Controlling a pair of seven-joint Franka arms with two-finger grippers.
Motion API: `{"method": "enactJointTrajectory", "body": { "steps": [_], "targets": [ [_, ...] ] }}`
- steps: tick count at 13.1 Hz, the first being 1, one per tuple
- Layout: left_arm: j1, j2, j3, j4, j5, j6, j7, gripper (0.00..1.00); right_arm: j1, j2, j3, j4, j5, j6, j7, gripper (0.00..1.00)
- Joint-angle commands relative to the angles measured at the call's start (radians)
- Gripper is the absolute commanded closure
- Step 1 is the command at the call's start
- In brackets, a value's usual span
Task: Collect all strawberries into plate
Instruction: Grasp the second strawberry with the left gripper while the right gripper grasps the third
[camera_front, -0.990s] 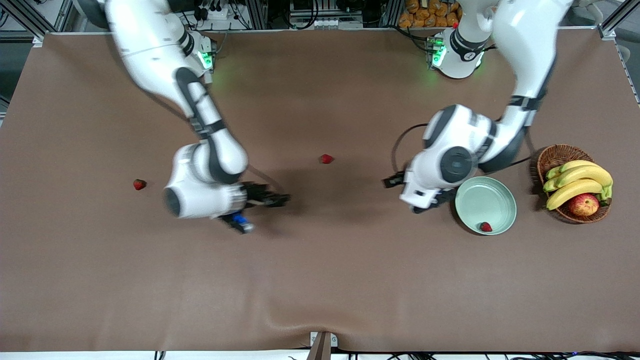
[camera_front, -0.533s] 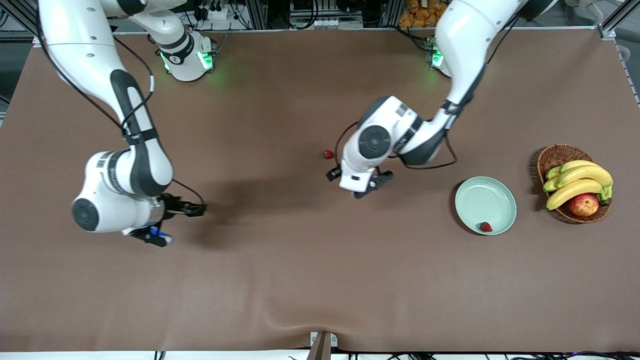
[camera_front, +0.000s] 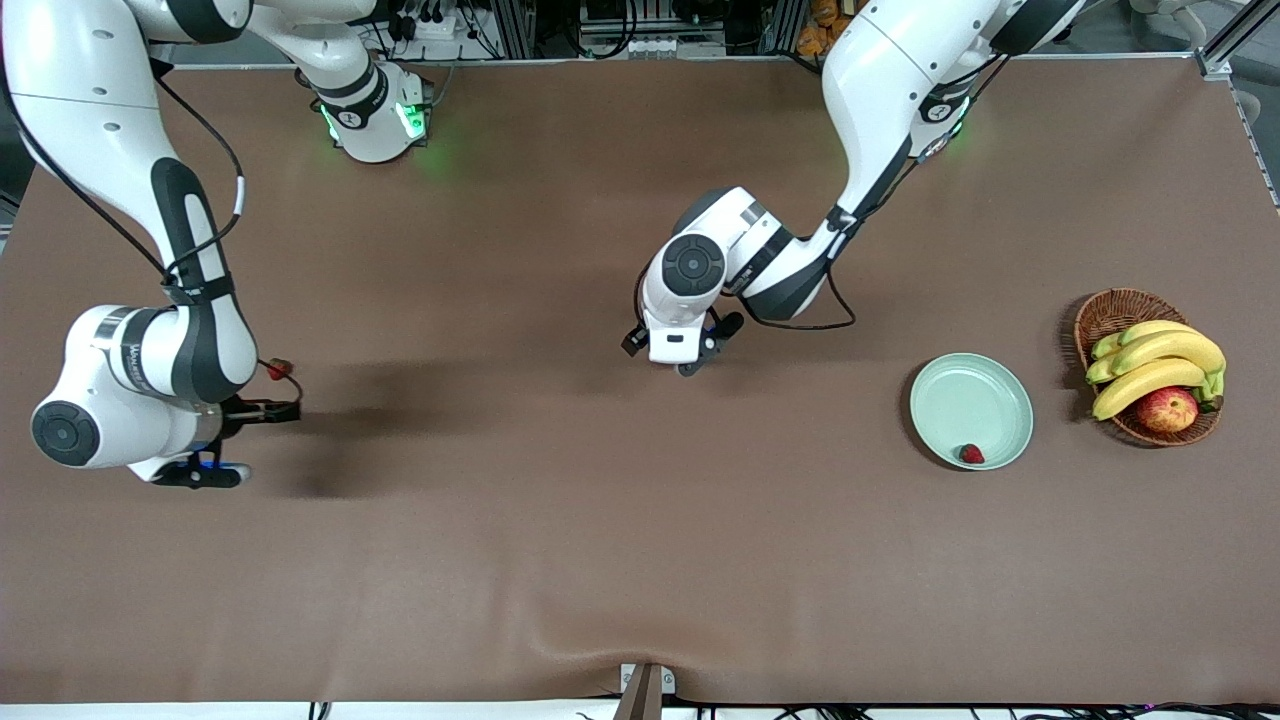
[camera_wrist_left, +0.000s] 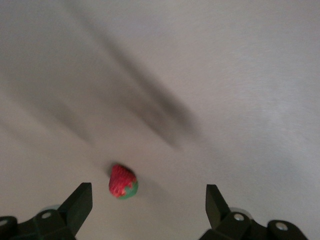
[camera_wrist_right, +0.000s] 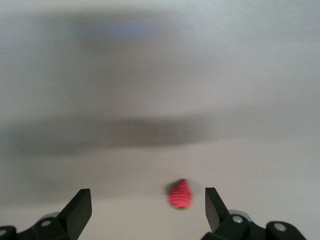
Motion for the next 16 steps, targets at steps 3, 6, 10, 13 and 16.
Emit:
{"method": "enactJointTrajectory", "body": {
  "steps": [3, 6, 10, 13, 16],
  "targets": [
    [-0.052, -0.003, 0.01, -0.063, 0.091, 0.0, -0.246, 0.0, -0.099, 0.022, 0.021, -0.034, -0.047, 0.004, -0.071, 0.0],
    [-0.055, -0.005, 0.01, -0.089, 0.102, -0.001, -0.294, 0.0, -0.112, 0.03, 0.021, -0.046, -0.036, 0.001, -0.061, 0.0],
    [-0.061, 0.001, 0.01, -0.089, 0.103, 0.002, -0.34, 0.06, -0.109, 0.042, 0.021, -0.069, -0.009, 0.002, -0.057, 0.0],
    [-0.064, 0.018, 0.01, -0.086, 0.109, 0.016, -0.343, 0.16, -0.11, 0.053, 0.021, -0.095, -0.007, 0.001, -0.057, 0.06],
    [-0.064, 0.032, 0.01, -0.08, 0.109, 0.045, -0.346, 0.2, -0.109, 0.057, 0.022, -0.109, 0.023, -0.002, -0.051, 0.17]
  ]
}}
